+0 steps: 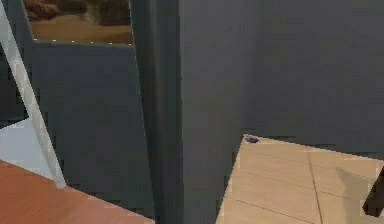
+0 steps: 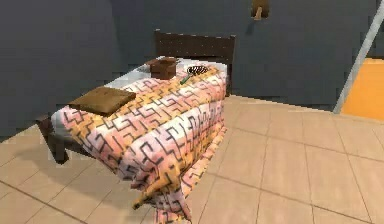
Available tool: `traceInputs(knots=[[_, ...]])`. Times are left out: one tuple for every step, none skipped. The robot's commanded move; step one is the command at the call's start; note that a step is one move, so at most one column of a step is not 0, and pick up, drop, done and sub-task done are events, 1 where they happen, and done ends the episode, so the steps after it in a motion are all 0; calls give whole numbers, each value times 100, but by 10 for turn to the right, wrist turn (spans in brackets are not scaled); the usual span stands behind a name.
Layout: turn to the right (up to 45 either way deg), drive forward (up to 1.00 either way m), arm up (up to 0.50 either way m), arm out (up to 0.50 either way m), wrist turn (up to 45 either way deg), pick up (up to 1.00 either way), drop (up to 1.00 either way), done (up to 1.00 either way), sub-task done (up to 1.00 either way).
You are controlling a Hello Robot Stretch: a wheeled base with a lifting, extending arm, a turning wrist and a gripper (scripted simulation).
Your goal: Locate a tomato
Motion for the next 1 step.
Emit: traceInputs(knots=[[-450, 0, 0, 0, 0, 0, 0, 0, 0]])
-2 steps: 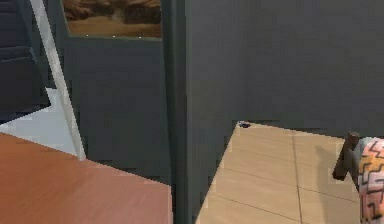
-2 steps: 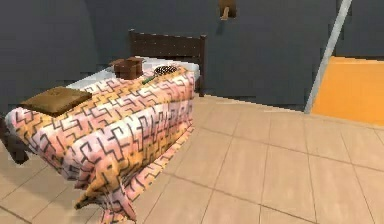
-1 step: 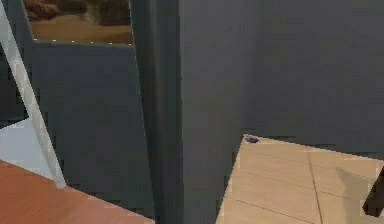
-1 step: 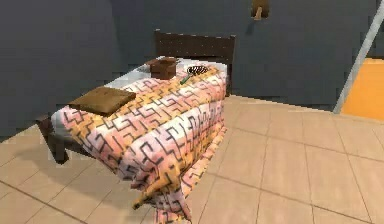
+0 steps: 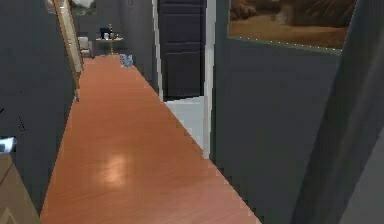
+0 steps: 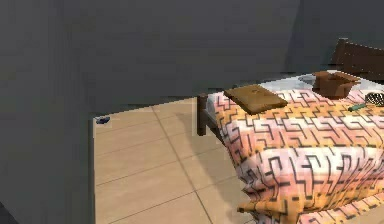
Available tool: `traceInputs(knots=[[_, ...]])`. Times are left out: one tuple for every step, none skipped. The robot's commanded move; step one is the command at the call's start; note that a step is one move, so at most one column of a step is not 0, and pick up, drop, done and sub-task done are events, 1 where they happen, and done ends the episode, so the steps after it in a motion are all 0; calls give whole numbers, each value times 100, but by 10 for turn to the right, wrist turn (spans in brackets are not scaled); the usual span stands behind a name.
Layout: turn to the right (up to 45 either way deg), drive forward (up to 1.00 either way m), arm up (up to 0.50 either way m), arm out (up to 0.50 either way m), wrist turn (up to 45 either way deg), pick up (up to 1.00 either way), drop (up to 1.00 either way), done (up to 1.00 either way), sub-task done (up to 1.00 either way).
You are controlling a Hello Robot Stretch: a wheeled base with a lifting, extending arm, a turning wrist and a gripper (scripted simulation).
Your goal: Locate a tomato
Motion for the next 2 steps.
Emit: traceInputs(knots=[[-60, 0, 0, 0, 0, 0, 0, 0, 0], [0, 100, 0, 0, 0, 0, 0, 0, 0]])
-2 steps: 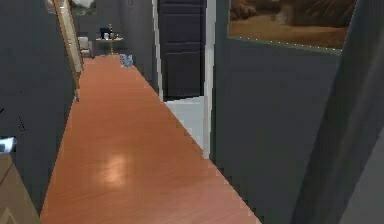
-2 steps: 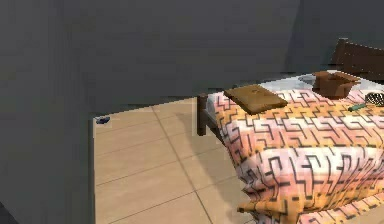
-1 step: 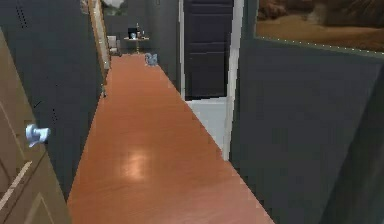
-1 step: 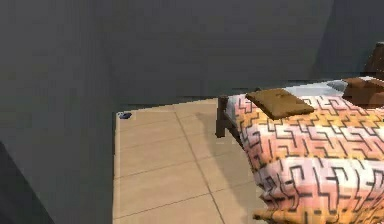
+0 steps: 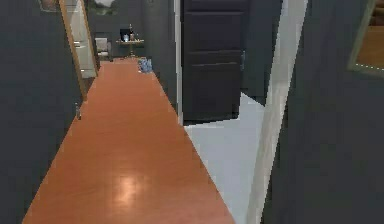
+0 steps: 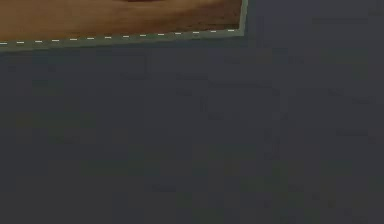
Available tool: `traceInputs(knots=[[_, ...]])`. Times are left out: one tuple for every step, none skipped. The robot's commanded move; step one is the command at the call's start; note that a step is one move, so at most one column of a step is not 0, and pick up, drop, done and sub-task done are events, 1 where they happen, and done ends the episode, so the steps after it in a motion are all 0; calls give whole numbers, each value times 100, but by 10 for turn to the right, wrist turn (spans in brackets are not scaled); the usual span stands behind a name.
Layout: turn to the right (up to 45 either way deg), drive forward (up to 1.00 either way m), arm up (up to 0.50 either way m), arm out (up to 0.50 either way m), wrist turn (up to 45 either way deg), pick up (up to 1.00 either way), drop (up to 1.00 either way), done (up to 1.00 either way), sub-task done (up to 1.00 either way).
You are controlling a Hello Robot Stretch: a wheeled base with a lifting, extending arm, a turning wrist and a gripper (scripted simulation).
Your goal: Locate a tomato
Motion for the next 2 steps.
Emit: traceInputs(knots=[[0, 90, 0, 0, 0, 0, 0, 0, 0], [-450, 0, 0, 0, 0, 0, 0, 0, 0]])
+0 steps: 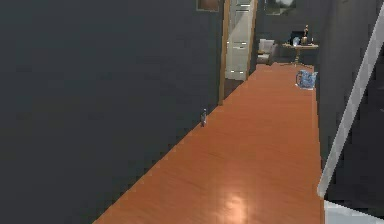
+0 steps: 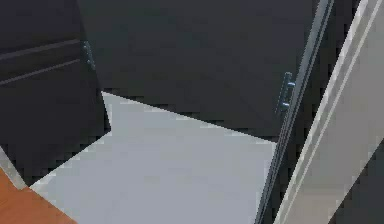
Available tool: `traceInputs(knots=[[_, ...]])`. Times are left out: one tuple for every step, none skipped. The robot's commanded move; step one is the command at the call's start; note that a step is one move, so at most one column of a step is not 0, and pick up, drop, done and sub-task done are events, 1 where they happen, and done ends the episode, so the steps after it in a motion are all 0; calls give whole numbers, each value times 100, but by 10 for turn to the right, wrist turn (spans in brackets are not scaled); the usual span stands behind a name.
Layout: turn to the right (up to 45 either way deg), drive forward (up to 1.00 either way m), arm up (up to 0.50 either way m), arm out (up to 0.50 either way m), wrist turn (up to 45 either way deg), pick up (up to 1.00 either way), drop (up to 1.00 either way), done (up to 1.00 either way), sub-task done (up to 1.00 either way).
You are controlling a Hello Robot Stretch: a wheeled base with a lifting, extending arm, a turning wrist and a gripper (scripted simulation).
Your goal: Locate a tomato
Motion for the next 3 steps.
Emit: traceInputs(knots=[[-90, 0, 0, 0, 0, 0, 0, 0, 0], [0, 35, 0, 0, 0, 0, 0, 0, 0], [450, 0, 0, 0, 0, 0, 0, 0, 0]])
